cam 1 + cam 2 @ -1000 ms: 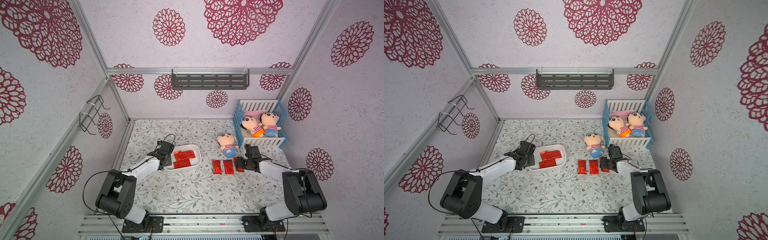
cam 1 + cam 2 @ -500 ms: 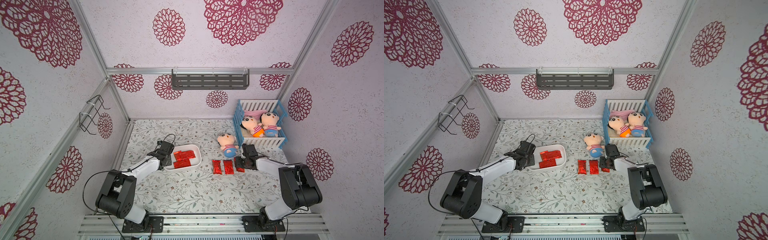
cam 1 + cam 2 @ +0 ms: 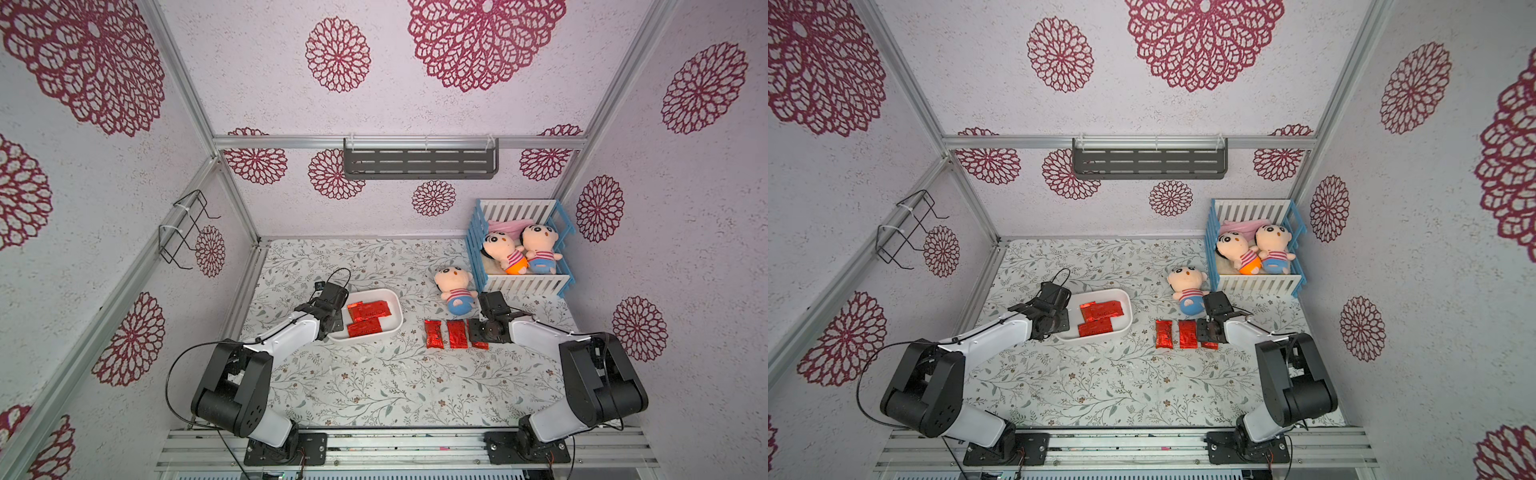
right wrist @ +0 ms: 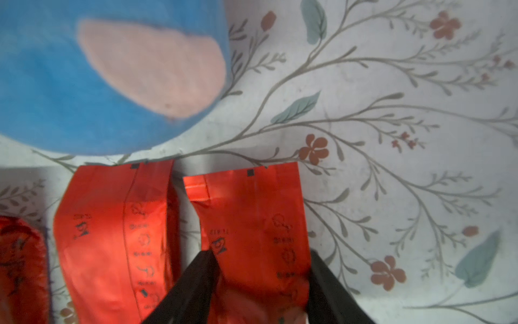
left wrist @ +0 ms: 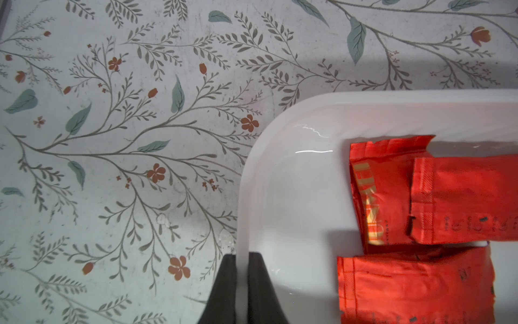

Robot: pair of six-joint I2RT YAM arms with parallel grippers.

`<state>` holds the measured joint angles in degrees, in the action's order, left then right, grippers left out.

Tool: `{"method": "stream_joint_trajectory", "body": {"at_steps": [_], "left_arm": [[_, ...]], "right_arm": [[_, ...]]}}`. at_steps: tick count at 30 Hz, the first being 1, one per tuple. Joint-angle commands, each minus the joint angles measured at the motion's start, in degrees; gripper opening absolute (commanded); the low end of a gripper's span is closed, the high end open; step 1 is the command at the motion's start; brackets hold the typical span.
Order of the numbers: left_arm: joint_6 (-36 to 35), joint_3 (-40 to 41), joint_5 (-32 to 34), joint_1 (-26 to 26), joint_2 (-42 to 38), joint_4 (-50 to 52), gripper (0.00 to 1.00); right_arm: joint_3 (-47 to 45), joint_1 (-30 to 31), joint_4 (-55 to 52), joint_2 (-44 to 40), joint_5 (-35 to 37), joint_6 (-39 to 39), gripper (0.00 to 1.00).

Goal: Take the tea bags out of the storage box
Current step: Place the tea bag at the center of the board.

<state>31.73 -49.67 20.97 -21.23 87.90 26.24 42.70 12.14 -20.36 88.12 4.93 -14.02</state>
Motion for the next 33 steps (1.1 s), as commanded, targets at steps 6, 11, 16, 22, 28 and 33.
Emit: {"method": "stream_joint_trajectory", "body": {"at_steps": [6, 11, 16, 22, 28, 33], "left_arm": [[-0.61, 0.98, 0.18, -0.88, 1.67, 3.22, 0.0], [-0.61, 0.98, 0.22, -0.91, 1.63, 3.2, 0.0], [-0.4, 1.07, 0.45, -0.93, 1.49, 3.31, 0.0], [-0.41, 1.2, 0.74, -1.0, 1.39, 3.19, 0.0], [-0.36, 0.98, 0.91, -1.1, 1.66, 3.31, 0.0], [-0.35, 0.98, 1.0, -1.13, 1.53, 3.39, 0.0]], "right_arm": [[0.28, -0.01, -0.12, -1.88, 2.95, 0.05, 0.62], [0.45, -0.03, -0.26, -2.78, 2.02, 0.61, 0.66], [4.0, 0.54, -5.47, -9.7, 1.88, 1.52, 0.68], [9.72, 4.92, -4.19, -20.38, -6.95, 0.19, 0.68], [14.64, 24.27, 10.68, -10.97, -11.43, -5.1, 0.62], [30.16, 33.22, 8.7, 7.48, -5.07, -9.95, 0.53]]}}
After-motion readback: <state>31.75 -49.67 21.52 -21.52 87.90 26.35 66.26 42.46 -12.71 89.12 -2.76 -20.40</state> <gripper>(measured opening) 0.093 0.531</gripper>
